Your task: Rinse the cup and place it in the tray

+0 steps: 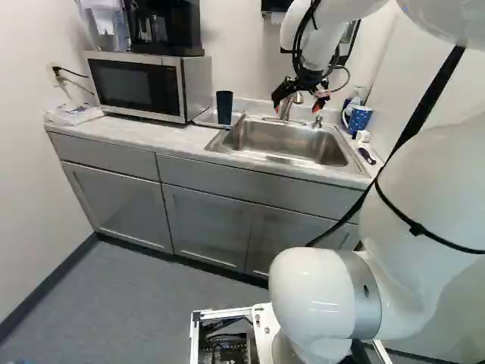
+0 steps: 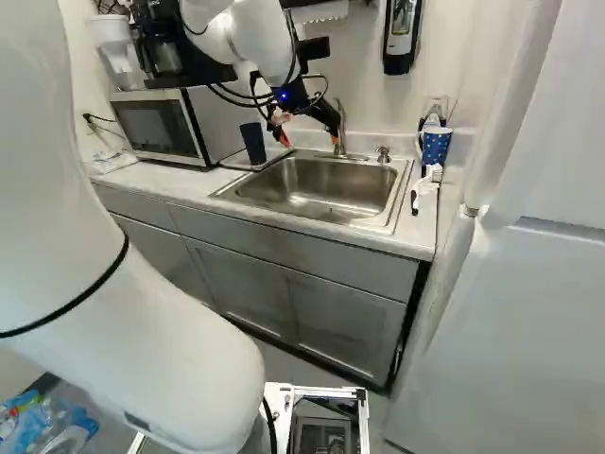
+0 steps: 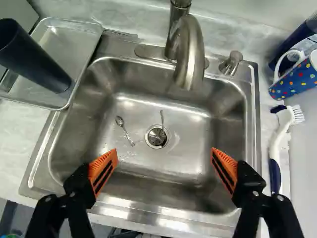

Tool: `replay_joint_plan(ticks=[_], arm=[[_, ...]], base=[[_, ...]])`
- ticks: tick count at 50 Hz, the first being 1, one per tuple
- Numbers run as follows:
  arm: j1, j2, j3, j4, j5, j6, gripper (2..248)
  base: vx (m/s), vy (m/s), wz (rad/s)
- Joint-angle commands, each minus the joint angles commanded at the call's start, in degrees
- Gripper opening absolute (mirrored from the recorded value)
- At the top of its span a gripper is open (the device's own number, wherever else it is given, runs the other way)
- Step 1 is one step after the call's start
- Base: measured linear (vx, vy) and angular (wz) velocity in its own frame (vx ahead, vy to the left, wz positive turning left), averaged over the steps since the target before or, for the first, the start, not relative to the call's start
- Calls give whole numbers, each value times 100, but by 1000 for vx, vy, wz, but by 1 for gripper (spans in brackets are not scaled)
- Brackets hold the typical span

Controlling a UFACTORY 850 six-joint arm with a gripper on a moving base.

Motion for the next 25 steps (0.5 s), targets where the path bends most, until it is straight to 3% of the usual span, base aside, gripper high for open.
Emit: replay_joint_plan(ticks=[17,25], arm=[[0,0,0,0,0,0,247],[0,0,0,0,0,0,247]], base=[[-70,101,-1],[-95,86,-128]])
